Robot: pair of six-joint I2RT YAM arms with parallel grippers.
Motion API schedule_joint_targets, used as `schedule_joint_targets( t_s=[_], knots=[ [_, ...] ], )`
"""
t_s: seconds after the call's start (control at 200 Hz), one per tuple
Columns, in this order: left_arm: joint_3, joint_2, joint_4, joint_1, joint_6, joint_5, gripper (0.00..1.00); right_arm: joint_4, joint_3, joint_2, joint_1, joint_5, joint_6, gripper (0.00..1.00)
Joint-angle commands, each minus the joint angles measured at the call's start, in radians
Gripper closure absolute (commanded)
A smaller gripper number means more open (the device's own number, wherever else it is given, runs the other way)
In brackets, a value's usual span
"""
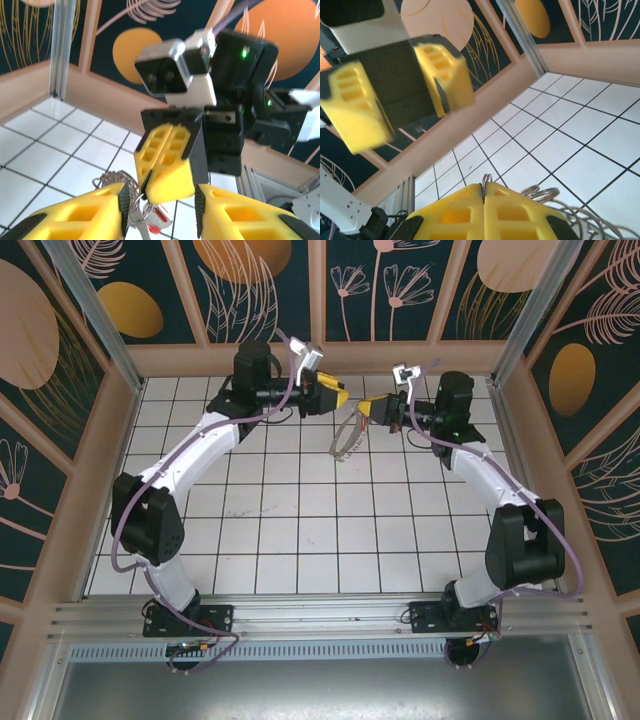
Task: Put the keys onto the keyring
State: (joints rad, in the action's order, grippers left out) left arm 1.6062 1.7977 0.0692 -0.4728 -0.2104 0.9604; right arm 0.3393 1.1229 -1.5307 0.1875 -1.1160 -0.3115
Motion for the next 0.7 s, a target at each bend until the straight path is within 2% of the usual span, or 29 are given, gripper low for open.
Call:
schedule_joint_targets(
  t_s=[0.0, 0.225, 0.696],
  knots=[
    [0.037, 0.036, -0.118, 0.006, 0.089, 0.034, 0.6, -0.077, 0.071, -0.041, -0.005, -0.091, 0.096, 1.0],
    [0.043, 0.058, -0.12, 0.026, 0.09, 0.07, 0.59, -0.054, 0.109, -0.093, -0.005, -0.128, 0.074, 1.0],
    [0.058, 0.122, -0.064, 0.027, 0.018, 0.171, 0.6, 0.069, 0.085, -0.08, -0.001, -0.157, -0.018, 1.0]
  ],
)
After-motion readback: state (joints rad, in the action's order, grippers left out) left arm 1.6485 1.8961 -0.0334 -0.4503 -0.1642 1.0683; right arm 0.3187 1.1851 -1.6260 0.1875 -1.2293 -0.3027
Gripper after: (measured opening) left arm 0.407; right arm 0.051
